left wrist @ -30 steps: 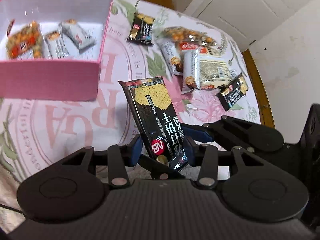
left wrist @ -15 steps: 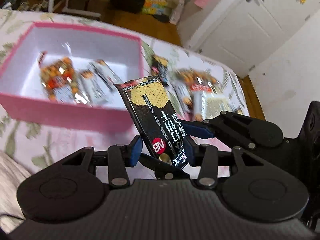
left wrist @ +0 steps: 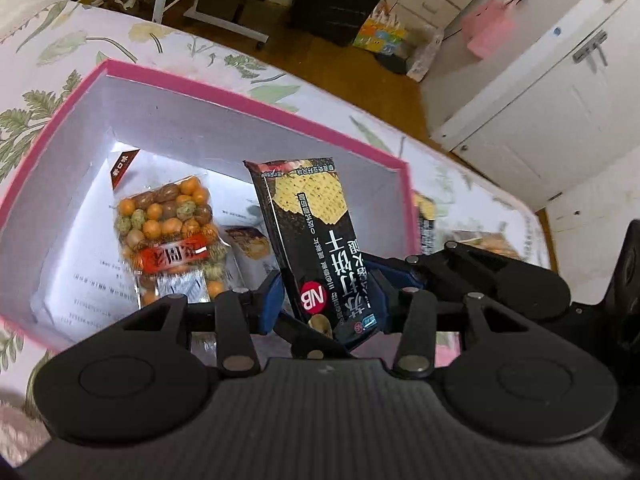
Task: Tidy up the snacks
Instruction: 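Lift the cracker pack into the pink box and open both tools, then reach both tools to a white bar on the pile and grasp it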
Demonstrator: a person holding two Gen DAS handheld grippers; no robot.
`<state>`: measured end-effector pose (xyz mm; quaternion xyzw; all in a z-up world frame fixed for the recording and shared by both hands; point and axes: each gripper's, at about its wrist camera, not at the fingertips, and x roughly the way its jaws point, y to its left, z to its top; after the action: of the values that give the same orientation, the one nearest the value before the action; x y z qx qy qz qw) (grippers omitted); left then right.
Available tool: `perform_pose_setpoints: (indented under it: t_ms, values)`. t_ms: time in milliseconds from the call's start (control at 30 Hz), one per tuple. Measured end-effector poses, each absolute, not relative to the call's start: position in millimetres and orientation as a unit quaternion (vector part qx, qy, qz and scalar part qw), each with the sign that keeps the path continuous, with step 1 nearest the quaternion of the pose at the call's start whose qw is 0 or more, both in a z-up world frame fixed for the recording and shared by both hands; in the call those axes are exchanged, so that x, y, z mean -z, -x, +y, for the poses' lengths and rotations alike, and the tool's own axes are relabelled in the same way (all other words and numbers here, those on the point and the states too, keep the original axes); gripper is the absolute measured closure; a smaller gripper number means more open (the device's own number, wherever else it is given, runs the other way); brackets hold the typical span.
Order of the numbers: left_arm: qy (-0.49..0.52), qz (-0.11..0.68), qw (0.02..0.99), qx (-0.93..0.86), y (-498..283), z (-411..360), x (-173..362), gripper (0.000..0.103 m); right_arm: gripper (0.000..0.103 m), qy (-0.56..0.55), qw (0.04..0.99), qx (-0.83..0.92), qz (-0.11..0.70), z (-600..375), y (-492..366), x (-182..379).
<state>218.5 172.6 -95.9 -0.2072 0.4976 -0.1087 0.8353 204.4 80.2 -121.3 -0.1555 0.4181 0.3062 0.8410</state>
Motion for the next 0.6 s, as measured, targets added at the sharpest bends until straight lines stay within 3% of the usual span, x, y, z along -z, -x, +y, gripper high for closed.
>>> perform_pose_setpoints:
  t_ms: [233,600]
  values:
    - [0.195,0.491,0.846,0.074,-217.2,172.7,109.0,0.052,0.031,0.181,0.846,-0.296,0.406,83.3,-196.6,122.9]
    - [0.143,0.457,0.868,0.132,-162.3,166.6,40.5,0.052,0.030,0.055,0.886,-0.265,0.376,-8.6,-128.8,60.7]
